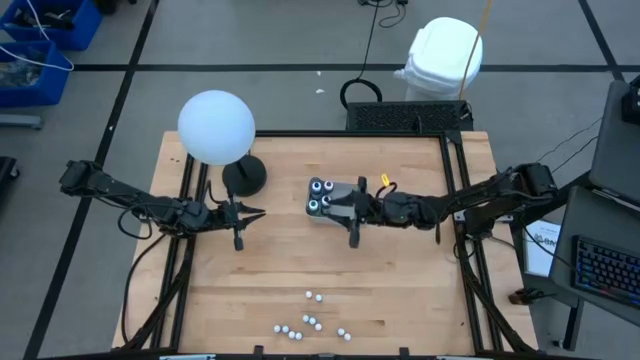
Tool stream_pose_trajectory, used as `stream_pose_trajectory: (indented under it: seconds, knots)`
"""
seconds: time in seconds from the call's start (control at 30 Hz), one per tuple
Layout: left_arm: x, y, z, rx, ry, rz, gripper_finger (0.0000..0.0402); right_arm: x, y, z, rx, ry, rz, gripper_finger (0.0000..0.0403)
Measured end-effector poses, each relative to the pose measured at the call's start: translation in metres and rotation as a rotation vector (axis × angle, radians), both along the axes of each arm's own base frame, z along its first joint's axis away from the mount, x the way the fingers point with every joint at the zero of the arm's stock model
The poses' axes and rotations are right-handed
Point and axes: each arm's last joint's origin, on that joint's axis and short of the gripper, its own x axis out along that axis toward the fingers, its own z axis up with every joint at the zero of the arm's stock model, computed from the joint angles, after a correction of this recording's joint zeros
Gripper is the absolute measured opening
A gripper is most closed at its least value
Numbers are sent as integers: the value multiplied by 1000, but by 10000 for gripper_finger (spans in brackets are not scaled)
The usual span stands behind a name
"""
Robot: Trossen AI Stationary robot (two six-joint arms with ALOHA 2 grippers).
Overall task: Pick & Place food coloring
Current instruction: Adjust the gray bin on the table
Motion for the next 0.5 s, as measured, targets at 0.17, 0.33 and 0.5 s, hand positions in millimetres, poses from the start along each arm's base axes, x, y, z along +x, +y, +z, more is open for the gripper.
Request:
stream_pose_trajectory:
  seconds: [0.17,0.33,0.5]
  knots:
    - [0,0,0,-2,-1,1,35,-1,0,-6,24,54,-4,98]
    - [0,0,0,-2,0,0,35,-1,5,-6,30,59,38,15]
    - [0,0,0,-2,1,1,35,-3,21,-6,45,59,109,8]
